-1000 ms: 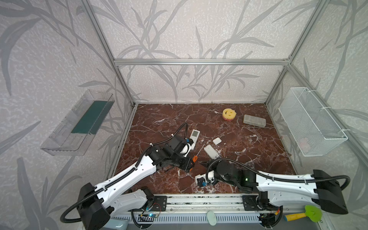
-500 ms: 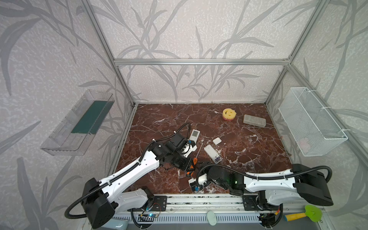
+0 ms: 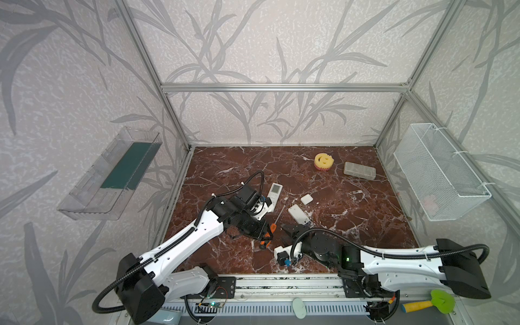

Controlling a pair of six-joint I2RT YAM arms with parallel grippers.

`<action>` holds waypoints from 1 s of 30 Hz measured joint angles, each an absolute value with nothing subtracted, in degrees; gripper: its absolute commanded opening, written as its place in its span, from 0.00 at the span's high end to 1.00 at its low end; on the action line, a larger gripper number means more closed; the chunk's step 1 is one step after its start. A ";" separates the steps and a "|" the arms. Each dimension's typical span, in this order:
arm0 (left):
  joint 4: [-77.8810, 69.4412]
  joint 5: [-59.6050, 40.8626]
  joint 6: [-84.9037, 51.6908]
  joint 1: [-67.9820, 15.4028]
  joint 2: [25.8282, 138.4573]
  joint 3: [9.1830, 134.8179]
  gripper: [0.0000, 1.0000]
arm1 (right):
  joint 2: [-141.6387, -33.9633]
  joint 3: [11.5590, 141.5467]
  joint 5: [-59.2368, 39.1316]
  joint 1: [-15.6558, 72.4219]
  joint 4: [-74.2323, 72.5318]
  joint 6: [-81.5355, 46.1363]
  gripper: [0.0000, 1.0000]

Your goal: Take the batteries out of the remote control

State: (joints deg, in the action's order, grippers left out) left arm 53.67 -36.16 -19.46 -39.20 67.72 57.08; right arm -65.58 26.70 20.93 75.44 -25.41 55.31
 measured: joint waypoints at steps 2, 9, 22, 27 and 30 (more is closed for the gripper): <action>53.69 -37.56 -19.20 -39.20 68.47 57.08 1.00 | -67.46 27.20 20.88 75.44 -25.58 55.72 0.40; 54.00 -40.77 -18.94 -39.20 69.54 57.08 1.00 | -75.64 30.76 20.93 75.44 -27.22 57.60 0.58; 52.21 -40.42 -18.00 -37.04 68.84 60.64 0.40 | -74.43 31.20 19.42 74.30 -28.88 45.82 1.00; 36.51 -34.26 -19.46 -31.70 64.07 63.42 0.26 | -69.01 31.18 15.90 69.30 -29.06 30.98 1.00; 26.35 -29.02 -20.53 -28.77 59.33 61.73 0.26 | -64.88 31.81 14.81 65.08 -27.68 20.58 1.00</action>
